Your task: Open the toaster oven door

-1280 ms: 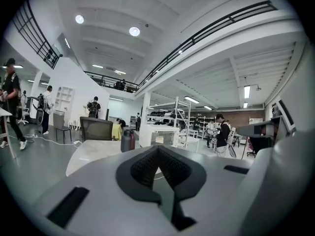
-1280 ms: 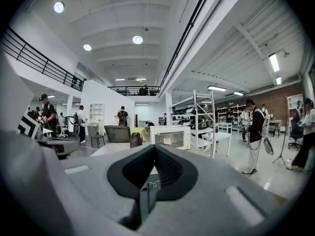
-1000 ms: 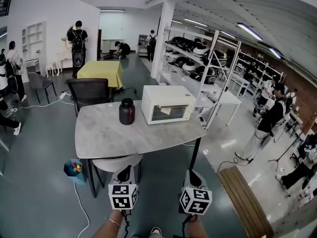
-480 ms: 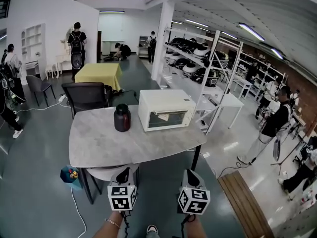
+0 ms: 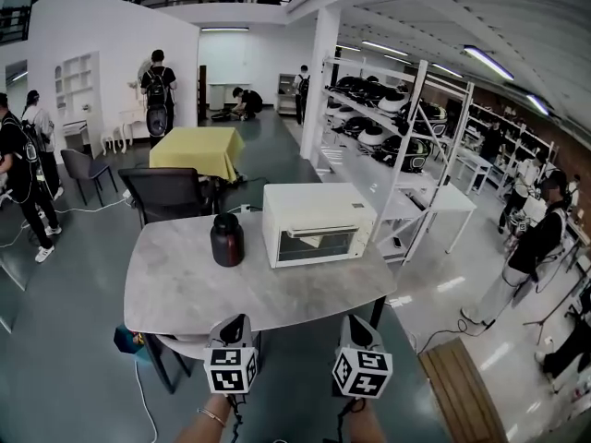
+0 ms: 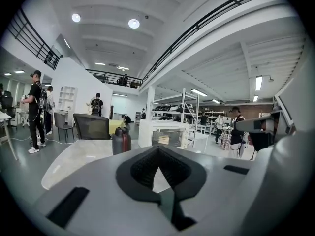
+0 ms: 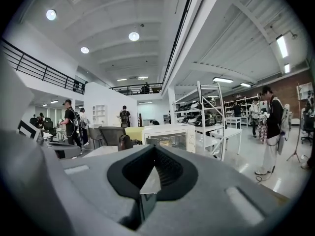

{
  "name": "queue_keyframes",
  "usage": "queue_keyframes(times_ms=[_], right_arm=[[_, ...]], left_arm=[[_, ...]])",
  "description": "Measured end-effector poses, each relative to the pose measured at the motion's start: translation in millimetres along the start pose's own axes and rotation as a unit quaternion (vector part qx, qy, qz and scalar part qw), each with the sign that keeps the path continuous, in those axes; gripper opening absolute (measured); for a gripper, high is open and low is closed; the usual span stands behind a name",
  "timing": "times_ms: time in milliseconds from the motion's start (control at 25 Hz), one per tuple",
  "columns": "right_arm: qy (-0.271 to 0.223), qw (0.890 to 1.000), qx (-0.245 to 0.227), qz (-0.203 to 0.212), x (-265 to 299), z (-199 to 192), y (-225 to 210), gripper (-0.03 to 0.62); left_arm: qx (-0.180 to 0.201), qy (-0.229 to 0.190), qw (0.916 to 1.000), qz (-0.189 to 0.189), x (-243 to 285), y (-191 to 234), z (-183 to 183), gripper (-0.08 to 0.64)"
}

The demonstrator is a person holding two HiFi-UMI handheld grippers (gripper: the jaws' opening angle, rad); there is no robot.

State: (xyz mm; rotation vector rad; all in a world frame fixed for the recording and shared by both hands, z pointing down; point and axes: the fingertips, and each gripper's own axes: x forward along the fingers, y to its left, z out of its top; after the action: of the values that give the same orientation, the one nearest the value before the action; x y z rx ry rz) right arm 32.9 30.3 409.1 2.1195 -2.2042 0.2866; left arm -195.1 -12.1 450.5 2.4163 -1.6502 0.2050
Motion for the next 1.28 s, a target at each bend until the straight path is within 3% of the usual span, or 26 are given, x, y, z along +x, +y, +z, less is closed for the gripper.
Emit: queue_keyframes(times_ms=[520,800,1280], right_arm=[[0.032,0.999,0.017,0.031,72.1,-8.5,-43.5,0.005],[0.043,0.998,0.032,0.012,107.8,-21.1,-71.6,0.005],[0.033,0.999,0.022,-0.006,205.3,29.1,-82.3,0.005]], left_arm=[[0.008,0.018,0.9996,0.018,72.2,-24.7,2.9,-0.005],[0.009,0.033,0.9993,0.015,118.3,-22.1,-3.8,-0.005],[0.016,0.016,0.9995,-0.023,231.2,-9.1,57.8,-0.005]])
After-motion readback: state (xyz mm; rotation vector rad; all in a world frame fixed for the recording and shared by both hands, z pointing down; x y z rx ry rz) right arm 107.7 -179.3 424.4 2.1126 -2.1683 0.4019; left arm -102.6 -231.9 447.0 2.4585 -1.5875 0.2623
